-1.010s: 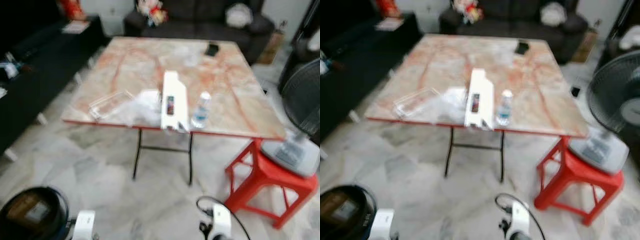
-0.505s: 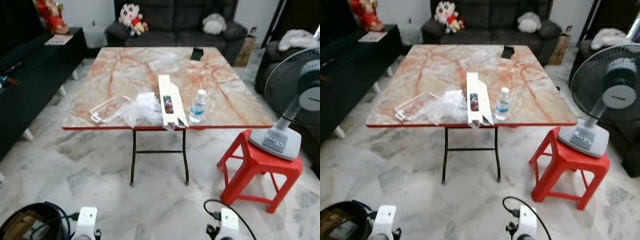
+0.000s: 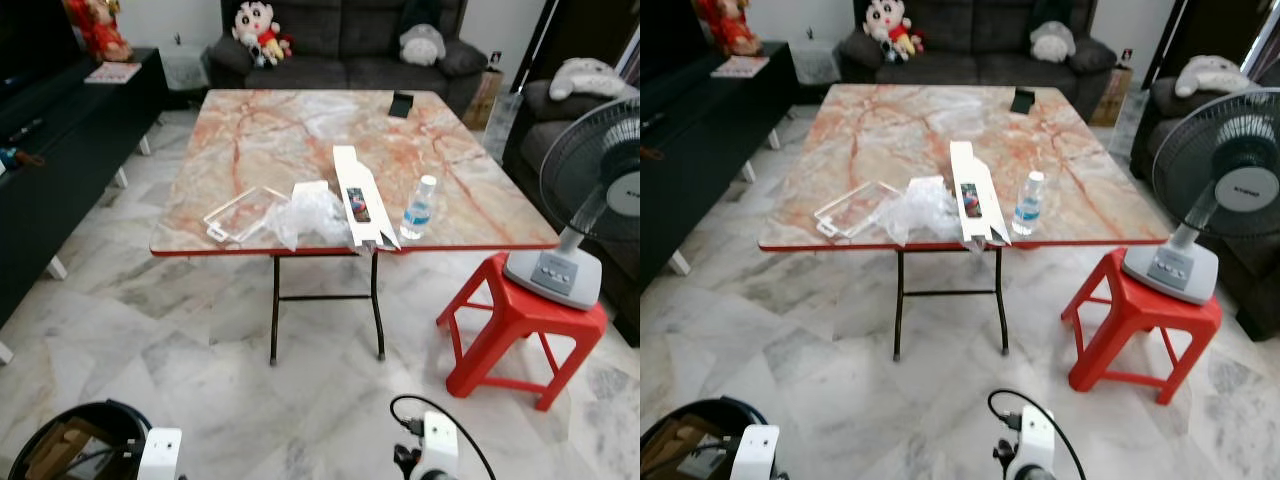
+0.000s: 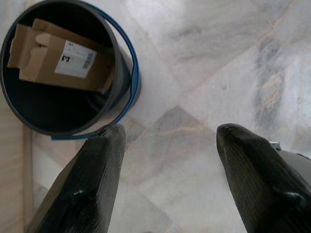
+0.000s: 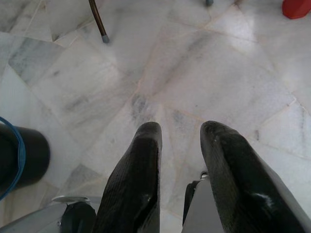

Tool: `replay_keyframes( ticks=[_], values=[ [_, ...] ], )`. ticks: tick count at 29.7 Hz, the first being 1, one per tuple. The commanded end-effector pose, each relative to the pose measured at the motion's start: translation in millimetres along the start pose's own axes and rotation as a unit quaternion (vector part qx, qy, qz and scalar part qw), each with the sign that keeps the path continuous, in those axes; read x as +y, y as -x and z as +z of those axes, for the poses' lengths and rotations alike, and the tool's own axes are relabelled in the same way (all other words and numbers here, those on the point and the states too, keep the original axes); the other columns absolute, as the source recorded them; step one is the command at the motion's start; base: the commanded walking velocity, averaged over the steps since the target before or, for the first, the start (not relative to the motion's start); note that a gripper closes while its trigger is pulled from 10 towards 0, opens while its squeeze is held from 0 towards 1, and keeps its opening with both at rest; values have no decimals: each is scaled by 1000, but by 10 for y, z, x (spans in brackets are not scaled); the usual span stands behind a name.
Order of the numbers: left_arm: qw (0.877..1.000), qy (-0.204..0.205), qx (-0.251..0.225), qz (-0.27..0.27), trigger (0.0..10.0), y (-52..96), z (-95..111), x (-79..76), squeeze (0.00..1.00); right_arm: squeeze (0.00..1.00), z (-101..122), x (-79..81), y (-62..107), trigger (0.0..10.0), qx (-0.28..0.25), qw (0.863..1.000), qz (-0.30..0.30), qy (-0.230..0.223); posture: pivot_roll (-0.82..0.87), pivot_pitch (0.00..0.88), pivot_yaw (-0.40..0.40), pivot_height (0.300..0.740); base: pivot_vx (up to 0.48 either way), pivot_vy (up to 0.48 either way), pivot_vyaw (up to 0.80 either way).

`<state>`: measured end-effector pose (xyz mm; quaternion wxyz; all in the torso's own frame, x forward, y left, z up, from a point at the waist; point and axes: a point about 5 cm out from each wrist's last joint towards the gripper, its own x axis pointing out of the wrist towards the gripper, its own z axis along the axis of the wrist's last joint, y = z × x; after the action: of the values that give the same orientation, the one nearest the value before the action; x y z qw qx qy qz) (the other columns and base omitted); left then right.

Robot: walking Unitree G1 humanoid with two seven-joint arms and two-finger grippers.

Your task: Picking trash to rubbish bin

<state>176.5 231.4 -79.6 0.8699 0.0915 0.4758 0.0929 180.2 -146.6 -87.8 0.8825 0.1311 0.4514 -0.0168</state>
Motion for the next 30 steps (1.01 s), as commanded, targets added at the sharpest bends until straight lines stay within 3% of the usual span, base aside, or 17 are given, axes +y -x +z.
replay_keyframes(
  ticks=[1, 7, 11, 15, 17, 22, 26, 27, 29, 30],
  values=[
    [1000, -3, -22, -6, 10000, -9, 110, -39, 0, 0, 97, -34, -7, 10000, -17, 1000, -2, 5, 15, 0, -2, 740, 0, 0, 0],
    [996, 11, -85, -15, 10000, -21, 452, -78, 0, 0, 252, 17, -30, 10000, -41, 999, 12, 27, 18, 0, -4, 740, 0, 0, 0],
    [989, 7, -141, -33, 10000, -4, 804, -163, 0, 0, 577, 143, -58, 10000, -93, 992, 42, 71, 13, 0, -3, 740, 0, 0, 0],
    [984, 5, -174, -45, 10000, 22, 981, -221, 0, 0, 768, 249, -59, 10000, -127, 986, 68, 84, 13, 0, -3, 740, 0, 0, 0],
    [974, 10, -220, -59, 10000, 71, 1216, -292, 0, 0, 1040, 383, -42, 10000, -176, 975, 94, 95, 13, 0, -5, 740, 0, 0, 0],
    [960, 1, -264, -95, 10000, 148, 1439, -458, 0, 0, 1447, 656, 38, 10000, -256, 948, 140, 128, 15, 0, -6, 740, 0, 0, 0],
    [951, 6, -285, -117, 10000, 198, 1545, -558, 0, 0, 1693, 886, 134, 10000, -312, 923, 177, 138, 14, 0, -8, 740, 0, 0, 0],
    [951, 6, -285, -117, 10000, 198, 1545, -558, 0, 0, 1693, 886, 134, 10000, -312, 923, 177, 138, 14, 0, -8, 740, 0, 0, 0],
    [951, 5, -282, -124, 10000, 197, 1523, -587, 0, 0, 1824, 1050, 206, 10000, -343, 905, 202, 149, 15, 0, -6, 740, 0, 0, 0],
    [951, 5, -282, -124, 10000, 197, 1523, -587, 0, 0, 1824, 1050, 206, 10000, -343, 905, 202, 149, 15, 0, -6, 740, 0, 0, 0]
  ],
)
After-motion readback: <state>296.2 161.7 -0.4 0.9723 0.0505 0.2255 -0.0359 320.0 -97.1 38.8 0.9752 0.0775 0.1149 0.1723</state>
